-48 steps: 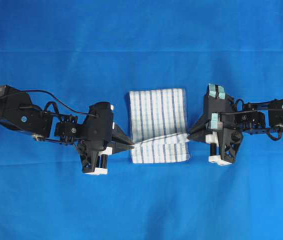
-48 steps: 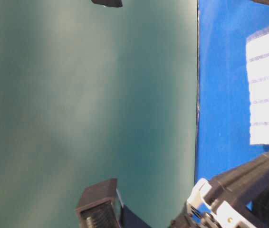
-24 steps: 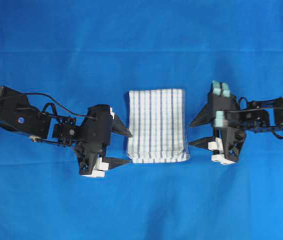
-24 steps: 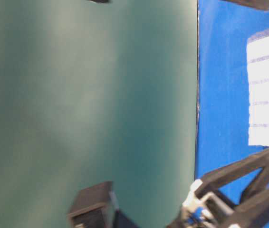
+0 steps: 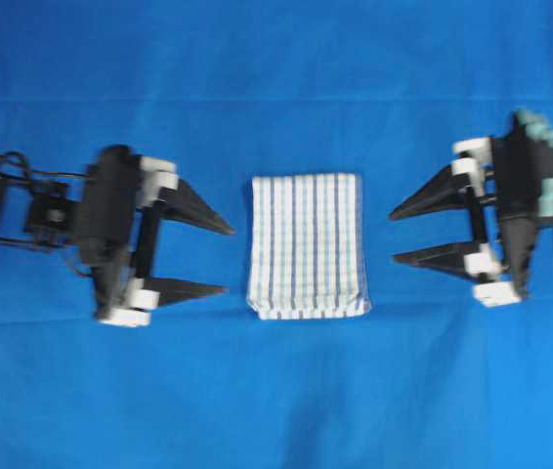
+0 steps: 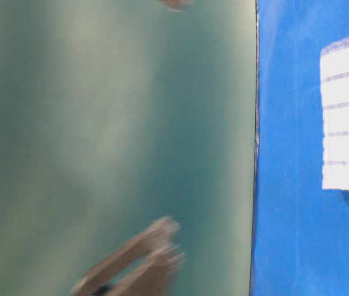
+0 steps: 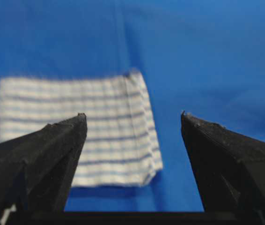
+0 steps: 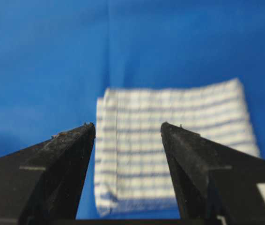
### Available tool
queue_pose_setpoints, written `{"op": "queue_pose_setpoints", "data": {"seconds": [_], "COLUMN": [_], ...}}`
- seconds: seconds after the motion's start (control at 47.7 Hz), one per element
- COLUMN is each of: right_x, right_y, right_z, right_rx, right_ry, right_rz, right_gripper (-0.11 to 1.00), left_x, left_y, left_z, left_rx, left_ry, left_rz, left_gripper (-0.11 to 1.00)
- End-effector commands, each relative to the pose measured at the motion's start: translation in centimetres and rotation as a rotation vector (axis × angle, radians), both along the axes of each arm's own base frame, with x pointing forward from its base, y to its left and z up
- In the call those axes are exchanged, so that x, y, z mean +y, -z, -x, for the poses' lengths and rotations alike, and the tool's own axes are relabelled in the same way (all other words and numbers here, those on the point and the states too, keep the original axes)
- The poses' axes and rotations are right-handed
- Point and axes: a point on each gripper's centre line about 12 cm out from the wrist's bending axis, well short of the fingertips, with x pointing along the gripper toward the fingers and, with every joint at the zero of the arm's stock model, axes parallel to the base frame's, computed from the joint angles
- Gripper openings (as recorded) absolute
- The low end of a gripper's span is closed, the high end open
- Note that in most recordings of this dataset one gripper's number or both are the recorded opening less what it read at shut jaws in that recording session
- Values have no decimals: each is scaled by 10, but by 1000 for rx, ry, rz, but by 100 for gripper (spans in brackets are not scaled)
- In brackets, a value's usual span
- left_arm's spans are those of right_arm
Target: Fold a vertical towel.
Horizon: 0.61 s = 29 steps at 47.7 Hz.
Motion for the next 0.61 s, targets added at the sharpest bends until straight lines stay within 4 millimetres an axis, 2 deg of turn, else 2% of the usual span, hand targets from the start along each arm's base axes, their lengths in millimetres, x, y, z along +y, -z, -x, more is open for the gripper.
{"op": "queue_pose_setpoints", "data": {"seconds": [0.0,0.126,0.273,0.419,0.587], "right_x": [-7,-16,-24,-32,-40], "right_y": [-22,-46,-64,-64,-48], "right_z": [11,33,57,79,99], "right_rx": [-78,-163,-207,-220,-233], "right_ry": [15,46,78,122,181], "right_rz": [17,34,57,67,71], "right_gripper": [62,62,62,62,62], "left_x": [4,14,25,28,34], "left_y": [-31,-51,-64,-73,-60], "left_z": [13,40,73,106,138], "left_rx": [-96,-176,-256,-325,-353], "left_ry": [0,-12,-42,-47,-71], "left_rz": [-9,-31,-35,-32,-24], "left_gripper": [77,77,77,76,76]}}
